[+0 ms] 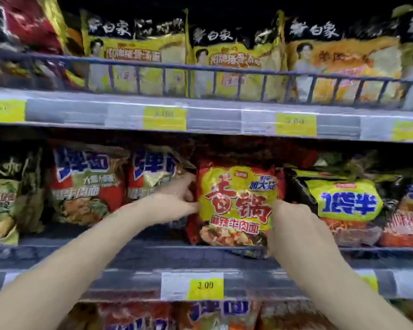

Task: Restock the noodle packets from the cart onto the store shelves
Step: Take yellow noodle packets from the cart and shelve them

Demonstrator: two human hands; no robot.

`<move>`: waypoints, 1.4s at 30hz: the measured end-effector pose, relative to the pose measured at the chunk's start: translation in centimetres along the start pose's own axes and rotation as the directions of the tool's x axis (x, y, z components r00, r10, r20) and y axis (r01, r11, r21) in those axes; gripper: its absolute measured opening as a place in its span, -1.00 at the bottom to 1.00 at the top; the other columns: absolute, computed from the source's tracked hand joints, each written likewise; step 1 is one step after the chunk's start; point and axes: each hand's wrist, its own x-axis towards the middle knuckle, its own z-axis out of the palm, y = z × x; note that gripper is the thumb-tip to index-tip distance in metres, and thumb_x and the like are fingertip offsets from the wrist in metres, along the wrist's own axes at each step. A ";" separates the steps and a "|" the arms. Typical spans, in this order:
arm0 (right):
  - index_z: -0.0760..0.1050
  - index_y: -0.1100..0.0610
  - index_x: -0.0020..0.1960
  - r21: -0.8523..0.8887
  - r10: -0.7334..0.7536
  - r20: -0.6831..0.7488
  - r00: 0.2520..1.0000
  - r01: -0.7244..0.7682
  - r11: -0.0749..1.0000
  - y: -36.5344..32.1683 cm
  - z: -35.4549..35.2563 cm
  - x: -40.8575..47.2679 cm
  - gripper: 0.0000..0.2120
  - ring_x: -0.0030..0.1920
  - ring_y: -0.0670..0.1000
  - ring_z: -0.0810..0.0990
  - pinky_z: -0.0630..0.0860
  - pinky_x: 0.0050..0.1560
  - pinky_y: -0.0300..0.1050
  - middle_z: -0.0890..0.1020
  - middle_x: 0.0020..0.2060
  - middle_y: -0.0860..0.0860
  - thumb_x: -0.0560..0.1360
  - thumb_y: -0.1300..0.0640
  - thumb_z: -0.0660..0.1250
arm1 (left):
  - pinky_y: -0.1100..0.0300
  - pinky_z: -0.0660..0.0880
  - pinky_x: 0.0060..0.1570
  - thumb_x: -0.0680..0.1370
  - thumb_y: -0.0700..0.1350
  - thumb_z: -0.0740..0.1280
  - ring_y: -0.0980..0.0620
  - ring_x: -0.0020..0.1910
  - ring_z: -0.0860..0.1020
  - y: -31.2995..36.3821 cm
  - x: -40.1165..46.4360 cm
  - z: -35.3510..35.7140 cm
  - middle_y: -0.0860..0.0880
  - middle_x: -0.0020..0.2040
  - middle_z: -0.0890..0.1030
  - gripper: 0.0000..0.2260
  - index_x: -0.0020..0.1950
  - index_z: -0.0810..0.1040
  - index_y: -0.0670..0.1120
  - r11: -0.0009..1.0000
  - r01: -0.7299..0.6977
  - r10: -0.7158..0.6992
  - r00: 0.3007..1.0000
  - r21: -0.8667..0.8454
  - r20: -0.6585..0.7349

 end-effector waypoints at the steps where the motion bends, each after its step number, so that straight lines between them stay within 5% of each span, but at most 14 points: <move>1: 0.42 0.18 0.10 0.008 0.001 -0.056 0.998 -0.001 1.000 0.2 0.6 0.1 -0.83 0.00 0.12 0.61 0.43 -0.17 -0.12 0.58 -0.01 0.10 0.51 0.23 0.24 | 0.14 0.51 -0.09 0.41 -0.02 0.43 -0.04 -0.18 0.53 -0.3 0.1 0.0 0.00 -0.16 0.57 -0.41 0.36 0.27 -0.08 1.000 -0.028 0.028 1.000 -0.014 0.000; 4: 0.42 0.16 -0.07 0.007 -0.020 -0.199 0.980 0.022 1.000 0.5 2.3 0.9 -0.91 -0.18 0.14 0.57 0.39 -0.24 -0.15 0.58 -0.13 0.11 0.45 0.22 0.32 | 0.20 0.56 -0.18 0.40 -0.10 0.48 0.03 -0.25 0.55 -0.6 0.0 0.1 0.02 -0.21 0.56 -0.50 0.21 0.27 -0.01 0.993 -0.086 0.086 0.996 -0.079 -0.001; 8: 0.26 0.16 -0.34 -0.015 -0.033 -0.265 0.964 0.031 0.999 0.7 2.6 1.7 -0.73 -0.41 0.04 0.42 0.27 -0.48 -0.20 0.39 -0.37 0.04 0.40 0.26 0.35 | 0.36 0.46 -0.42 0.41 -0.23 0.45 0.17 -0.43 0.53 -0.1 -0.6 0.2 -0.06 -0.23 0.57 -0.49 0.19 0.24 0.00 0.974 -0.186 0.187 0.982 -0.129 -0.006; 13: 0.27 0.17 -0.36 -0.073 -0.034 -0.210 0.977 0.019 0.997 0.1 2.1 1.4 -0.72 -0.47 -0.03 0.40 0.20 -0.57 -0.23 0.41 -0.41 0.06 0.39 0.27 0.36 | 0.22 0.52 -0.32 0.34 -0.12 0.52 0.11 -0.36 0.57 -0.3 -1.6 0.4 -0.04 -0.24 0.61 -0.46 0.17 0.27 -0.01 0.968 -0.251 0.252 0.965 0.013 -0.072; 17: 0.22 0.14 -0.38 -0.126 -0.042 -0.209 0.977 0.016 0.992 -0.3 2.2 1.8 -0.65 -0.47 -0.06 0.35 0.19 -0.56 -0.24 0.37 -0.41 0.03 0.38 0.27 0.39 | 0.38 0.43 -0.46 0.35 -0.14 0.52 0.16 -0.41 0.57 -0.1 -2.5 0.5 -0.03 -0.22 0.60 -0.36 0.29 0.22 -0.03 0.967 -0.256 0.256 0.962 0.006 -0.093; 22: 0.21 0.14 -0.29 -0.099 -0.026 -0.207 0.978 0.006 0.995 -0.8 2.8 2.0 -0.66 -0.40 -0.02 0.39 0.34 -0.44 -0.21 0.37 -0.35 0.02 0.43 0.26 0.39 | 0.37 0.45 -0.50 0.31 -0.17 0.55 0.10 -0.44 0.60 0.7 -4.0 0.7 -0.02 -0.30 0.59 -0.44 0.13 0.26 0.00 0.947 -0.321 0.316 0.938 -0.009 -0.142; 26: 0.25 0.17 -0.17 -0.122 -0.010 -0.213 0.977 -0.016 0.992 -1.3 2.6 1.7 -0.76 -0.32 0.05 0.43 0.39 -0.32 -0.14 0.32 -0.35 0.03 0.46 0.31 0.33 | 0.45 0.39 -0.52 0.31 -0.17 0.55 0.30 -0.46 0.52 1.5 -4.8 1.1 0.17 -0.31 0.46 -0.45 0.12 0.27 -0.04 0.932 -0.363 0.359 0.918 0.007 -0.169; 30: 0.26 0.19 -0.13 -0.155 -0.021 -0.225 0.974 -0.015 0.988 -2.1 2.6 1.3 -0.82 -0.19 0.10 0.50 0.38 -0.23 -0.11 0.27 -0.34 0.03 0.49 0.36 0.25 | 0.51 0.37 -0.50 0.34 -0.16 0.53 0.27 -0.41 0.43 2.0 -5.2 1.6 0.27 -0.27 0.34 -0.40 0.22 0.25 -0.04 0.919 -0.394 0.389 0.902 0.011 -0.190; 34: 0.43 0.22 0.14 -0.214 0.017 -0.248 0.969 -0.072 0.974 -3.6 3.3 0.7 -0.76 0.06 0.18 0.59 0.35 -0.20 -0.09 0.50 -0.04 0.14 0.49 0.38 0.26 | 0.55 0.36 -0.49 0.34 -0.15 0.53 0.27 -0.41 0.40 2.0 -5.3 1.7 0.25 -0.26 0.35 -0.32 0.34 0.23 -0.09 0.920 -0.393 0.387 0.900 0.014 -0.198; 37: 0.43 0.24 0.21 -0.266 0.038 -0.248 0.968 -0.106 0.958 -4.3 3.7 0.6 -0.70 0.06 0.17 0.58 0.34 -0.19 -0.09 0.54 0.10 0.14 0.49 0.39 0.27 | 0.51 0.40 -0.49 0.34 -0.14 0.53 0.26 -0.39 0.44 1.8 -5.3 1.8 0.17 -0.18 0.44 -0.30 0.36 0.22 -0.07 0.923 -0.386 0.379 0.905 0.002 -0.196; 40: 0.43 0.22 0.19 -0.286 0.036 -0.241 0.970 -0.106 0.952 -4.4 3.5 0.2 -0.72 0.06 0.16 0.58 0.33 -0.18 -0.09 0.55 0.06 0.13 0.49 0.38 0.24 | 0.41 0.49 -0.45 0.37 -0.16 0.51 0.20 -0.40 0.52 1.4 -5.4 1.5 0.20 -0.20 0.44 -0.42 0.25 0.25 -0.03 0.936 -0.348 0.336 0.928 -0.057 -0.161; 42: 0.43 0.20 0.14 -0.270 0.041 -0.238 0.970 -0.107 0.957 -4.5 3.1 -0.2 -0.76 0.04 0.16 0.58 0.34 -0.16 -0.09 0.50 -0.06 0.12 0.50 0.36 0.25 | 0.24 0.60 -0.35 0.40 -0.16 0.48 0.10 -0.35 0.60 0.8 -5.4 1.1 0.04 -0.17 0.54 -0.53 0.15 0.27 -0.03 0.948 -0.292 0.279 0.954 -0.127 -0.114</move>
